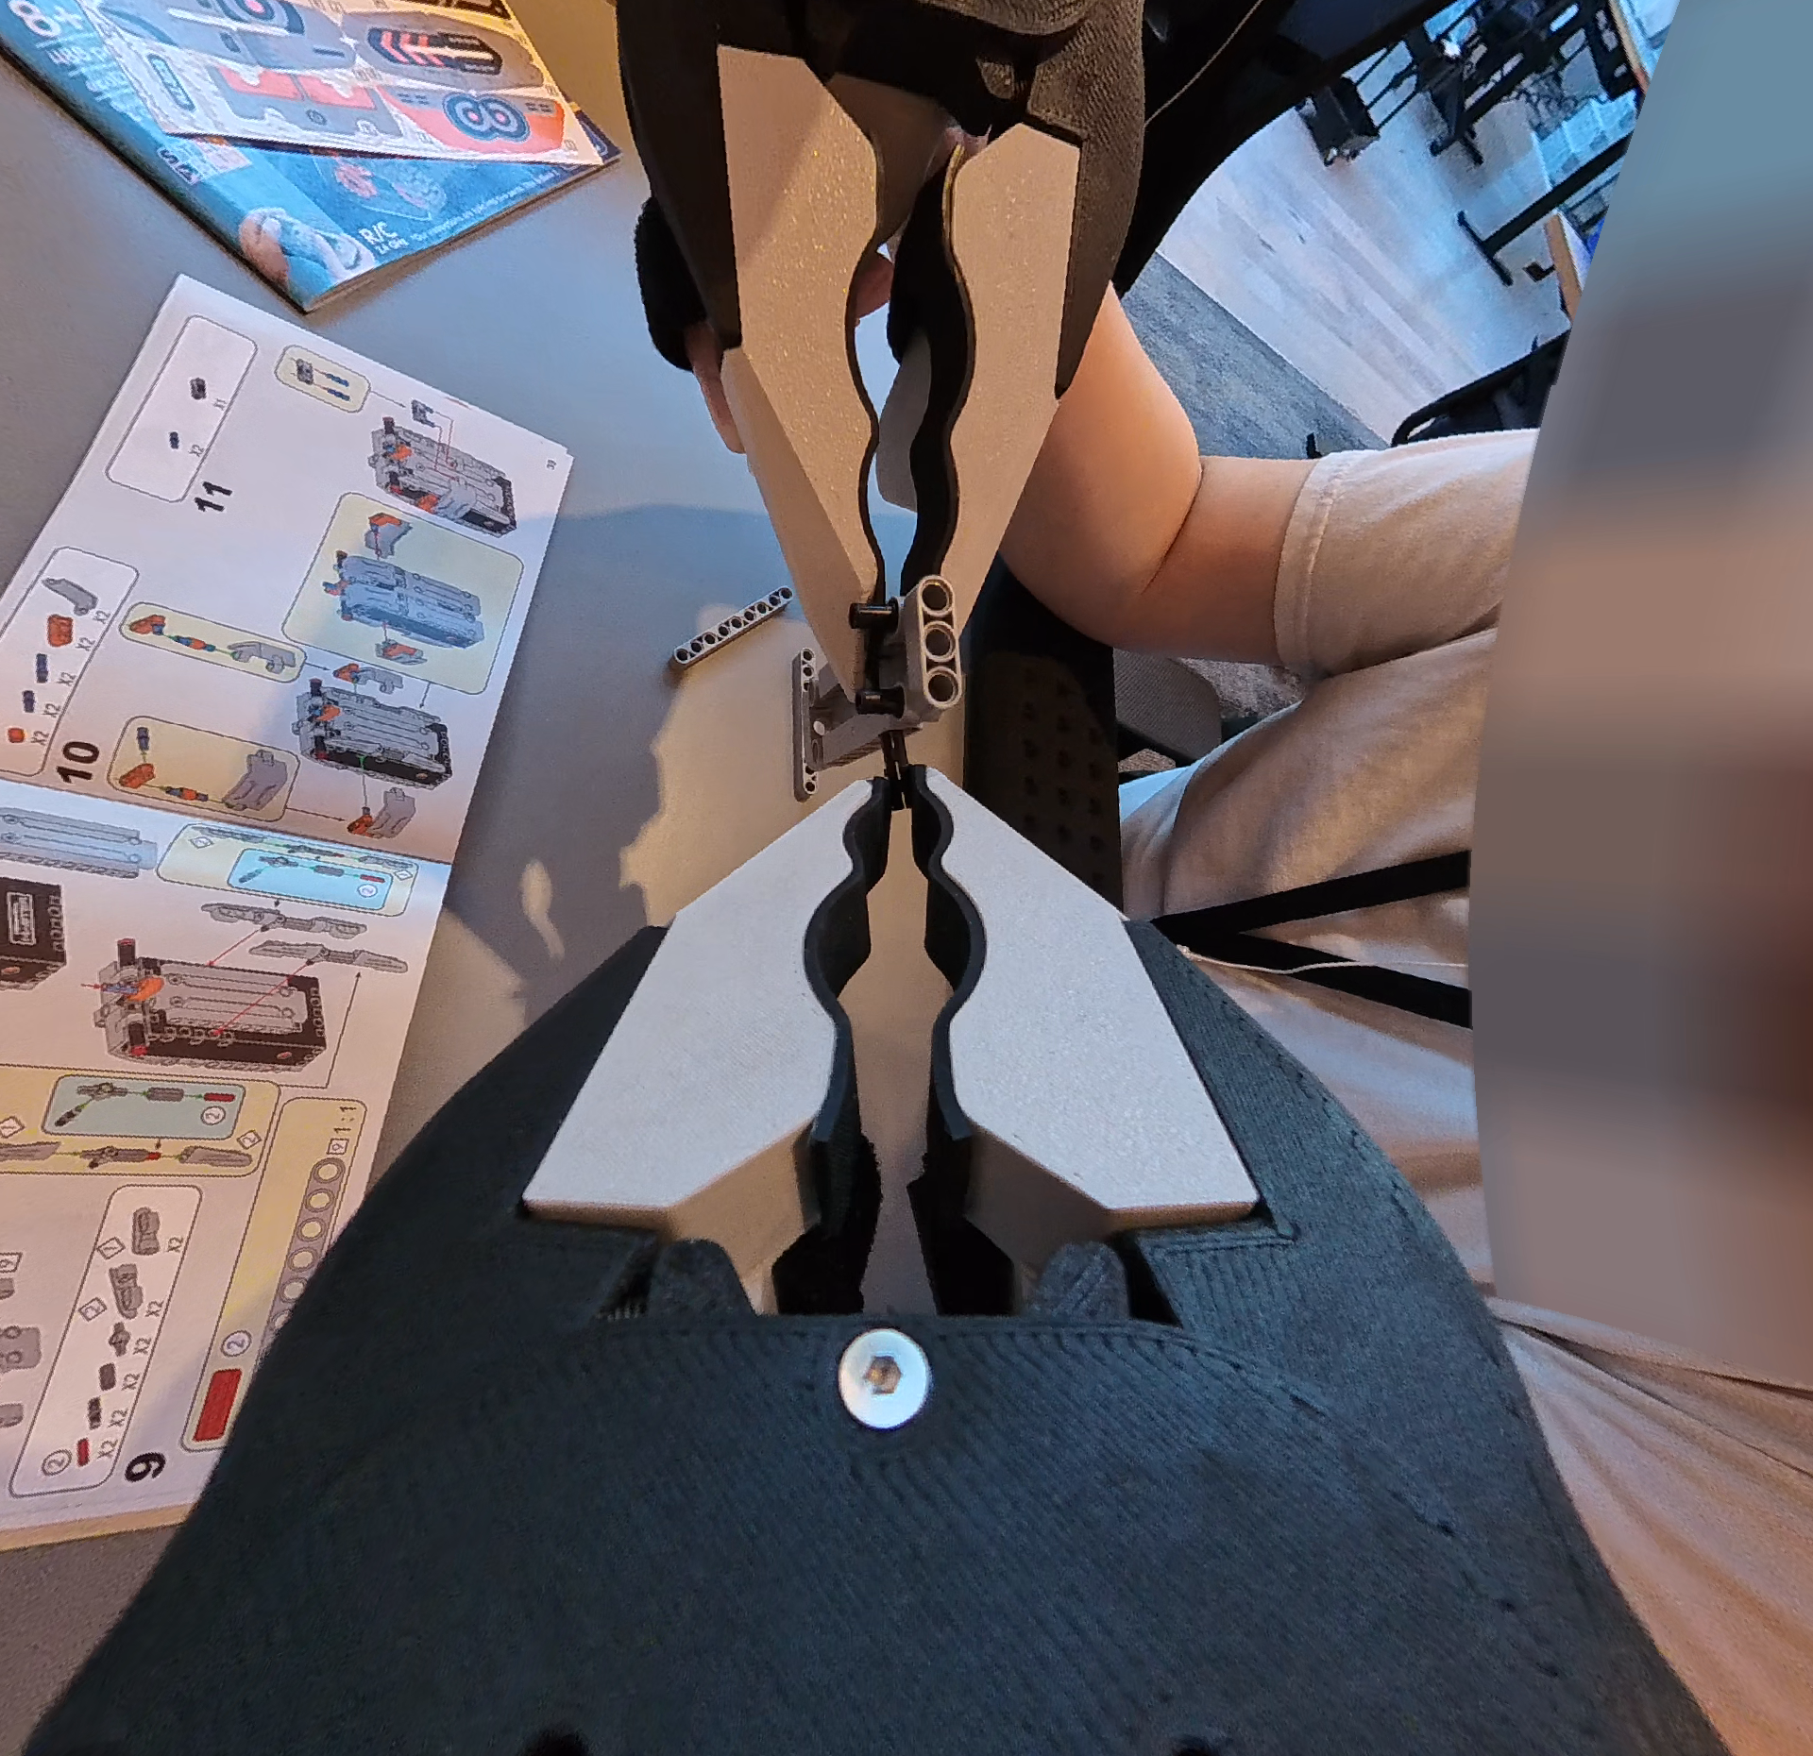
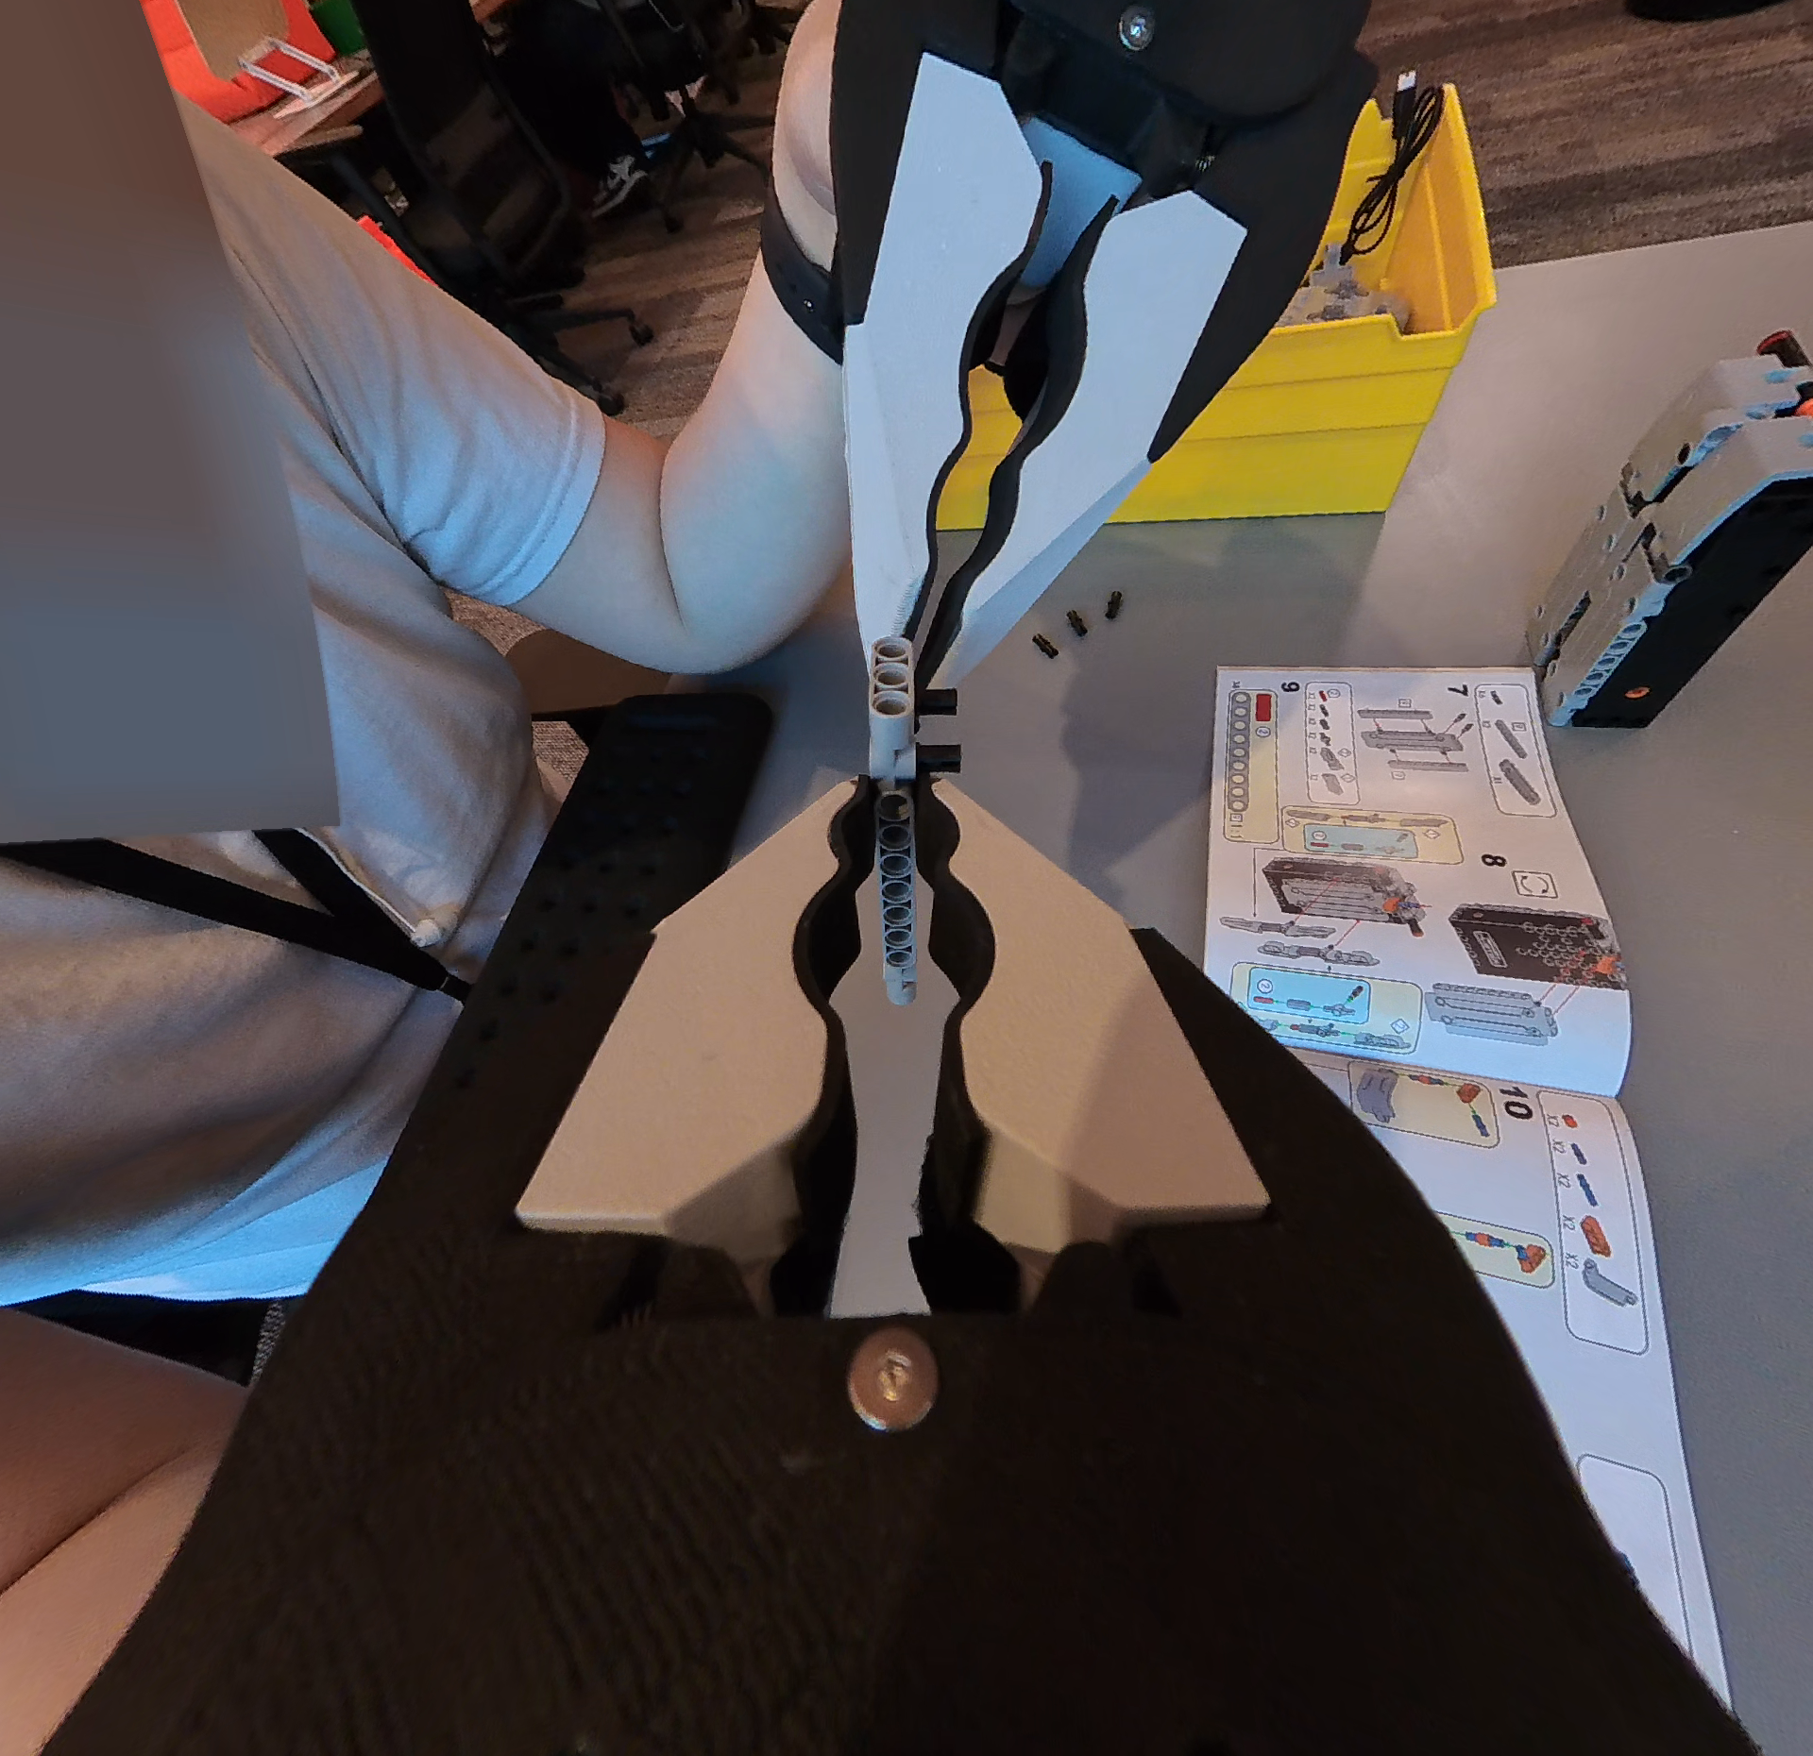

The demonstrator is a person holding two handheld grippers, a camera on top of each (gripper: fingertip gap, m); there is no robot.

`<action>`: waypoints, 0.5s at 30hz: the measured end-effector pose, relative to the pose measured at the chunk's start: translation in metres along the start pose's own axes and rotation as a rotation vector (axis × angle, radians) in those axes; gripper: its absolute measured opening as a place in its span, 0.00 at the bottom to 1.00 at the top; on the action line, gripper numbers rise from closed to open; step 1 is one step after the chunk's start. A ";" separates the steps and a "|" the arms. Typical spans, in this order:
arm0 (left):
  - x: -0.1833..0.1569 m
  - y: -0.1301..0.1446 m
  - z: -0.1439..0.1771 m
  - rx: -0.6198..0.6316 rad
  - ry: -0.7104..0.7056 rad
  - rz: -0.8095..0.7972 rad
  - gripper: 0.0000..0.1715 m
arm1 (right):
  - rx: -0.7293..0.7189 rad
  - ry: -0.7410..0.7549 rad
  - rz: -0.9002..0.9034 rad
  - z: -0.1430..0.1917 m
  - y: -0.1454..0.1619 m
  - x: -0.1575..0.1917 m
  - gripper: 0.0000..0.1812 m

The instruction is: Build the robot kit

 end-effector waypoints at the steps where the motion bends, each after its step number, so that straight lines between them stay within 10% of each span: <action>1: 0.000 0.000 0.000 0.000 -0.001 0.000 0.01 | 0.002 0.003 0.002 0.000 0.000 0.000 0.04; 15: 0.004 0.002 -0.003 0.027 -0.012 0.009 0.01 | 0.028 0.035 0.037 -0.002 0.002 -0.001 0.04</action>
Point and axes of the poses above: each gripper's, where its closed fingertips meet, z back along the fingers, y out of its underside, x = y × z across the jaws, the point moved 6 cm from there along z, back along the fingers, and after that the axes turned 13 degrees about y, right-handed, at the moved point
